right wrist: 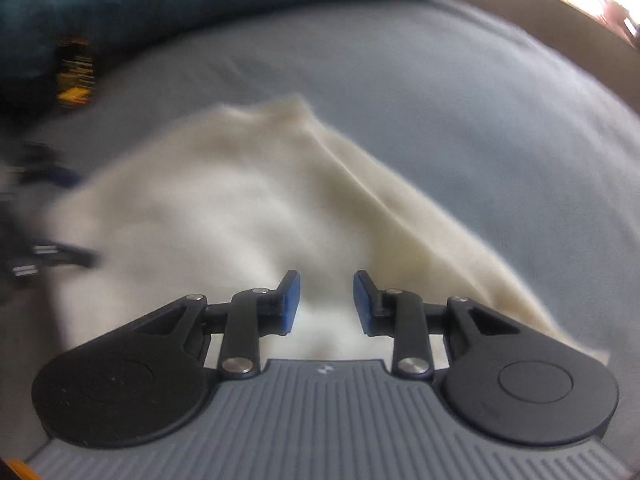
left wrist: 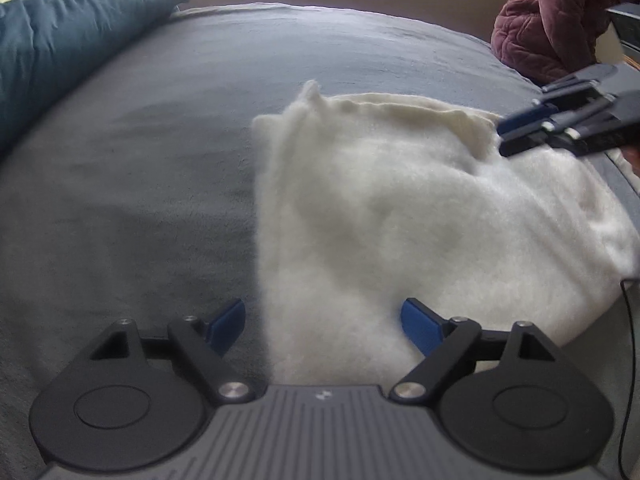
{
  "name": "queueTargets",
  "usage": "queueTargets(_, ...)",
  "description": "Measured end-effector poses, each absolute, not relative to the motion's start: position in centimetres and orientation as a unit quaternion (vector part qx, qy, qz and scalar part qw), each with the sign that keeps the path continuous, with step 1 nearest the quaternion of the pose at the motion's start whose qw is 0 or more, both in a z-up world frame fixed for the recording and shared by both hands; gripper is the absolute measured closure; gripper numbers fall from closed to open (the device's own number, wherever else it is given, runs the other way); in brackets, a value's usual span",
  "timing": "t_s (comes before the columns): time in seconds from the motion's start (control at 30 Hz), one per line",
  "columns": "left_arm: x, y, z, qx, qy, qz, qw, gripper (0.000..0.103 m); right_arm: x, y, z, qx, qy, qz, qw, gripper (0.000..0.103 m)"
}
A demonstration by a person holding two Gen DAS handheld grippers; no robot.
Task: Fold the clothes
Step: 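Smooth the folded cream sweater with both grippers open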
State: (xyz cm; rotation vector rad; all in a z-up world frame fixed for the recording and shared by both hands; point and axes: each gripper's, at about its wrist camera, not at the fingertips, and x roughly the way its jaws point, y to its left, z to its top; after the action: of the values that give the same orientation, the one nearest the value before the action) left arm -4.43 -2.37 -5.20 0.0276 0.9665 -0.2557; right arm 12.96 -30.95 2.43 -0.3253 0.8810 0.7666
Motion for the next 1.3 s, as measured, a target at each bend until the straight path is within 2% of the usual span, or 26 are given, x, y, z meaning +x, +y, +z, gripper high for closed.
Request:
queueTargets(0.1,-4.2,-2.4,-5.4,0.018,0.463,-0.128,0.877,0.016,11.6,-29.8,-0.4,-0.193,0.454,0.369,0.788,0.075)
queueTargets(0.17,-4.1,-2.3,-5.4,0.021,0.461,-0.131,0.877,0.016,10.6,-29.7,-3.5,-0.208,0.443,0.365,0.792,0.073)
queueTargets(0.27,-4.2,-2.3,-5.3,0.019,0.463,-0.129,0.877,0.016,11.2,-30.3,-1.4,-0.177,0.462,0.353,0.794,0.073)
queueTargets(0.37,-4.2,-2.4,-5.1,0.025,0.460,-0.128,0.878,0.016,9.1,-30.3,1.6,-0.212,0.430,0.409,0.776,0.074)
queueTargets(0.53,-4.0,-2.6,-5.2,0.026,0.461,-0.125,0.878,0.016,6.7,-29.6,-1.9,-0.265,0.455,0.431,0.733,0.073)
queueTargets(0.67,-4.3,-2.6,-4.9,0.027,0.457,-0.125,0.880,0.016,6.4,-30.0,-0.2,-0.239,0.444,0.431,0.748,0.072)
queueTargets(0.73,-4.3,-2.6,-4.9,0.025,0.457,-0.123,0.880,0.016,5.3,-30.0,1.1,-0.254,0.418,0.465,0.738,0.059)
queueTargets(0.77,-4.2,-2.6,-4.9,0.024,0.459,-0.122,0.880,0.016,5.0,-29.8,1.3,-0.267,0.408,0.474,0.733,0.035)
queueTargets(0.8,-4.1,-2.6,-4.9,0.022,0.460,-0.122,0.879,0.016,4.6,-29.7,1.3,-0.285,0.395,0.480,0.729,0.022)
queueTargets(0.93,-4.0,-2.6,-5.0,0.022,0.461,-0.122,0.879,0.017,5.7,-28.6,0.6,-0.353,0.367,0.482,0.713,0.017)
queueTargets(1.13,-3.9,-2.4,-5.1,0.015,0.465,-0.126,0.876,0.016,9.3,-28.3,-0.1,-0.383,0.386,0.486,0.684,0.008)
queueTargets(1.17,-3.8,-2.4,-5.1,0.013,0.467,-0.127,0.875,0.016,9.6,-28.1,-0.6,-0.379,0.389,0.490,0.682,0.001)
queueTargets(1.3,-3.6,-2.1,-5.4,0.001,0.472,-0.127,0.873,0.015,11.6,-29.2,-3.3,-0.299,0.435,0.505,0.683,0.001)
